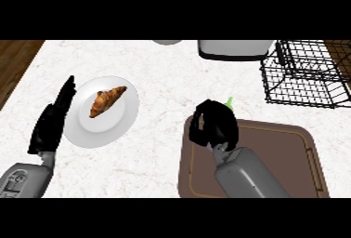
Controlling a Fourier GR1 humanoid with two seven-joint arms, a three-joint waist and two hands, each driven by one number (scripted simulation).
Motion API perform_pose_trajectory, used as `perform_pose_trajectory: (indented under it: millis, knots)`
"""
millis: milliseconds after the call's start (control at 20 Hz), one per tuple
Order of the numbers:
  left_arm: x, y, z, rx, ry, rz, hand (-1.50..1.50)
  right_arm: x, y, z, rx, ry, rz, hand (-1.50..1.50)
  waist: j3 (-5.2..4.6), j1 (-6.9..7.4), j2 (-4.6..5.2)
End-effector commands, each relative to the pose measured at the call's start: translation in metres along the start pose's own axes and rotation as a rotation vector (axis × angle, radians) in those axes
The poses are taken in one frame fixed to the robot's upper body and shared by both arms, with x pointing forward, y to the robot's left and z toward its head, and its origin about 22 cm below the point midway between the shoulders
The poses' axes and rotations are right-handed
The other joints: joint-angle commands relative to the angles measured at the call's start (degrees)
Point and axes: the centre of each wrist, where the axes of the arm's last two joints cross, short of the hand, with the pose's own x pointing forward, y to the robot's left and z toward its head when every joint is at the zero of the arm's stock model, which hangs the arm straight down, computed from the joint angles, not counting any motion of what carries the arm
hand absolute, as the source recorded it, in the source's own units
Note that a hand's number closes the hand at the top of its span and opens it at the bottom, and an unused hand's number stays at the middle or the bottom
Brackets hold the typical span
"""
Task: Pick the eggplant from the tray and place it in the tiered basket
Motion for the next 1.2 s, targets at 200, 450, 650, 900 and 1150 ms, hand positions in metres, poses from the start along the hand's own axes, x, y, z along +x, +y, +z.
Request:
perform_pose_trajectory:
  millis: [200, 450, 650, 900, 1150]
  knots:
    - [0.006, -0.004, 0.011, 0.018, 0.029, 0.012, 0.00, 0.048, -0.043, 0.019, -0.362, -0.203, -0.109, 1.50, 0.03, -1.72, -0.75]
    - [0.001, 0.020, 0.005, 0.043, 0.016, 0.007, 0.00, 0.052, -0.112, 0.024, -0.512, -0.229, -0.138, 1.50, 0.01, -2.01, -0.63]
    - [-0.003, -0.001, 0.001, 0.015, 0.016, 0.010, 0.00, 0.058, -0.155, 0.006, -0.631, -0.187, -0.028, 1.50, -0.03, -1.98, -0.35]
    - [0.003, 0.010, 0.000, 0.029, 0.011, 0.020, 0.00, 0.045, -0.211, 0.005, -0.552, -0.172, 0.019, 1.50, 0.00, -1.90, -0.42]
    - [0.003, 0.015, 0.007, 0.005, 0.038, 0.010, 0.00, 0.033, -0.221, -0.019, -0.533, -0.189, -0.066, 1.50, 0.02, -1.52, -0.37]
